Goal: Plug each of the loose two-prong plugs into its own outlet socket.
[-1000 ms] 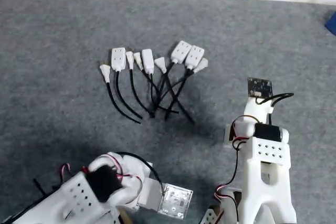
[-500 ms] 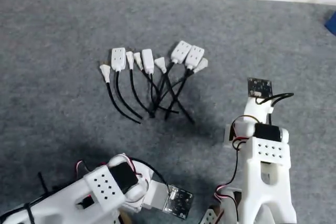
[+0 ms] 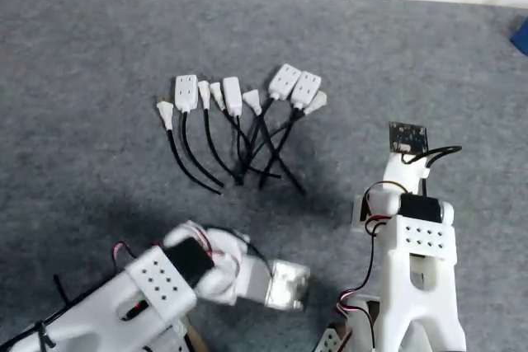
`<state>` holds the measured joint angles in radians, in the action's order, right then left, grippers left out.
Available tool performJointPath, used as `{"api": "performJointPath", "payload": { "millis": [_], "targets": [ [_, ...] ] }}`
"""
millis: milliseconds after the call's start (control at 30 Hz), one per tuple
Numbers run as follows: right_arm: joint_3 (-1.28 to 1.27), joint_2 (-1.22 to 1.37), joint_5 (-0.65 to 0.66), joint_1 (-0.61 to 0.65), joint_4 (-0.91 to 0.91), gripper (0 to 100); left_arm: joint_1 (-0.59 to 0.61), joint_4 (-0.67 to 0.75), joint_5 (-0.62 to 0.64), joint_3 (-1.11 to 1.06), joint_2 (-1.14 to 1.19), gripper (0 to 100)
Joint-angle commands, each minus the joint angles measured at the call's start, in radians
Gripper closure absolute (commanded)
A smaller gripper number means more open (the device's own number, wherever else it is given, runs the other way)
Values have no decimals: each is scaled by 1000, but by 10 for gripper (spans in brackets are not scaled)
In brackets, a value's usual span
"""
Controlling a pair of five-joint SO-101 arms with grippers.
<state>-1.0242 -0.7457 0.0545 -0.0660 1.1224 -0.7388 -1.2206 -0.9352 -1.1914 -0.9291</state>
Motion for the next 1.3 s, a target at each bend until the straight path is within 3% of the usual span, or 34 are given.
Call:
{"api": "performJointPath", "payload": {
  "millis": [0, 300, 733, 1000, 1200, 1267],
  "targets": [
    [38, 1, 8, 8, -8, 552, 93, 15, -78, 147, 5, 996],
    [36, 1, 5, 8, -8, 552, 139, 107, -37, 177, 74, 996],
    [36, 1, 3, 8, -8, 552, 134, 219, 115, 498, 697, 996],
    [36, 1, 3, 8, -8, 552, 51, 281, 180, 615, 947, 996],
    [36, 1, 5, 8, -8, 552, 38, 209, 180, 671, 1038, 986],
    [36, 1, 6, 8, -8, 552, 38, 149, 181, 711, 1043, 934]
  ]
}}
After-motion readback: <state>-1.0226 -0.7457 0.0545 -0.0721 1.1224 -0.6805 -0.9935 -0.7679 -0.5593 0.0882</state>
